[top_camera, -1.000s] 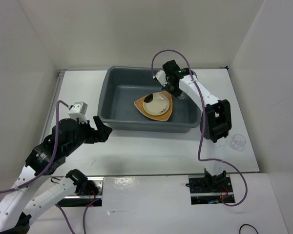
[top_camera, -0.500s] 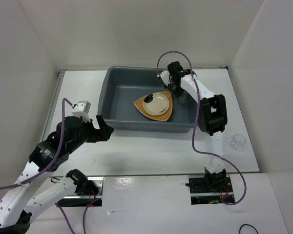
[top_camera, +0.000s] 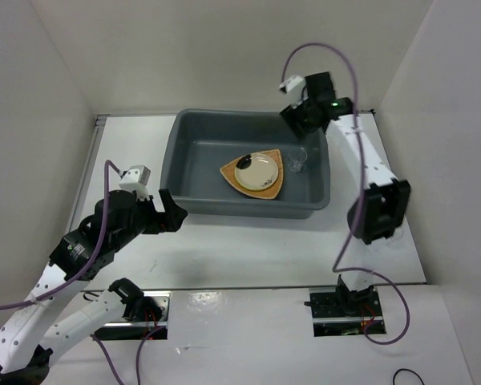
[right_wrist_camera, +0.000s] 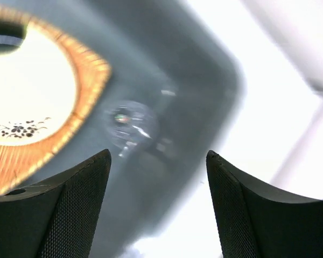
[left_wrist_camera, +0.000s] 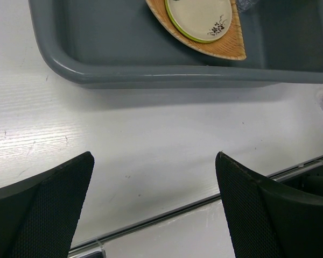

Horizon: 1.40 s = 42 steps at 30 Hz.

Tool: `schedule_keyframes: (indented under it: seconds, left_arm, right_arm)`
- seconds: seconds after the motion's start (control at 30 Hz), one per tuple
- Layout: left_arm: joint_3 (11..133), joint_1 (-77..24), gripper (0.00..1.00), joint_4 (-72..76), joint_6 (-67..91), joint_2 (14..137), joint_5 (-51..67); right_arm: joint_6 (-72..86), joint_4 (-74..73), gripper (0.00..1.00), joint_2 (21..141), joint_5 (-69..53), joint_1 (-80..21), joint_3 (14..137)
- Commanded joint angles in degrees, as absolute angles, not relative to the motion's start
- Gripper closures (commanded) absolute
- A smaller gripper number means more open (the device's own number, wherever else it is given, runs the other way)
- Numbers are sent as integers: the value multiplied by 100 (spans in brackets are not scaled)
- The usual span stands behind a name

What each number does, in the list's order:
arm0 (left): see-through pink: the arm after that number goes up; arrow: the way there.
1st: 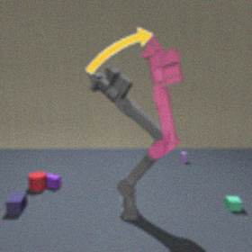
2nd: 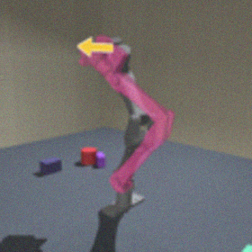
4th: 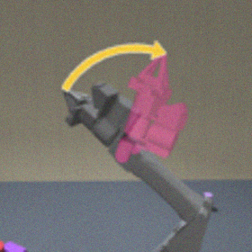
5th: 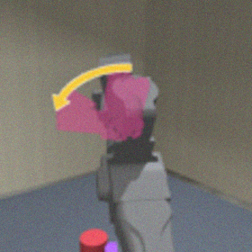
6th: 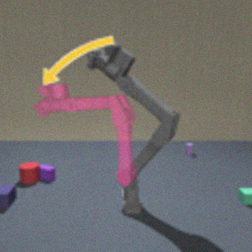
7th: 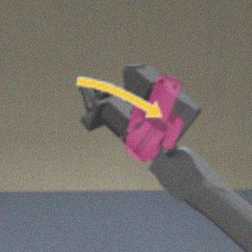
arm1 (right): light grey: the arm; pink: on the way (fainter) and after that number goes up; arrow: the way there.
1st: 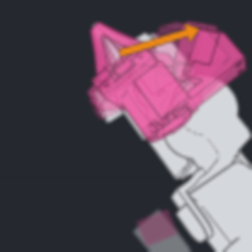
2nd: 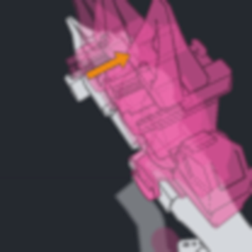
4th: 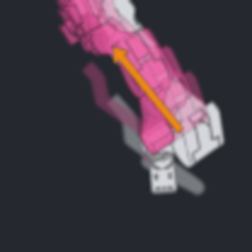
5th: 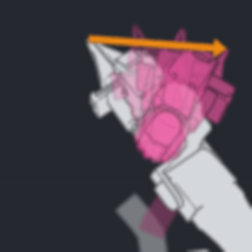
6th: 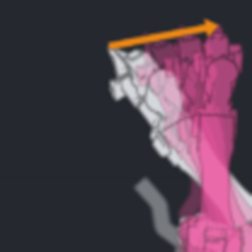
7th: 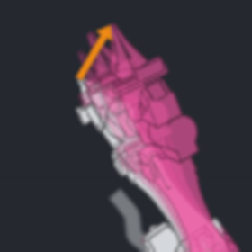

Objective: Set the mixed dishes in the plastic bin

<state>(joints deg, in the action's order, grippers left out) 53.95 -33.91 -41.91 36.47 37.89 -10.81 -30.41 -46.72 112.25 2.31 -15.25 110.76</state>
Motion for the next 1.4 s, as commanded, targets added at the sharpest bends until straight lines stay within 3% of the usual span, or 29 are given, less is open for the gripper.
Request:
schedule_keyframes:
  seconds: [0.0,0.17,0.27,0.33,0.47,0.8,1.37]
  left_arm:
    - [5388,-3410,0,-4008,3744,3858,-1143]
    - [5388,-3410,0,-3956,3691,3727,-1081]
    - [5388,-3410,0,-3955,3691,3727,-1081]
    - [5388,-3410,0,-3955,3639,3727,-1028]
    - [5388,-3410,0,-3955,3639,3727,-976]
    - [5388,-3647,0,-3902,3639,3569,-984]
    - [5388,-3700,0,-3955,3691,3463,-1037]
  right_arm:
    - [-2760,-4605,24,9723,447,-1134,11103]
    - [-2944,-3983,13,7281,1106,-512,8688]
    - [-3138,-4051,13,6146,1310,-29,7403]
    - [-3313,-4349,21,5532,1249,341,6693]
    - [-3620,-4789,21,4844,1030,1298,5907]
    - [-4429,-5370,24,5273,-105,2670,5151]
    - [-4931,-4597,25,6538,-132,2971,4570]
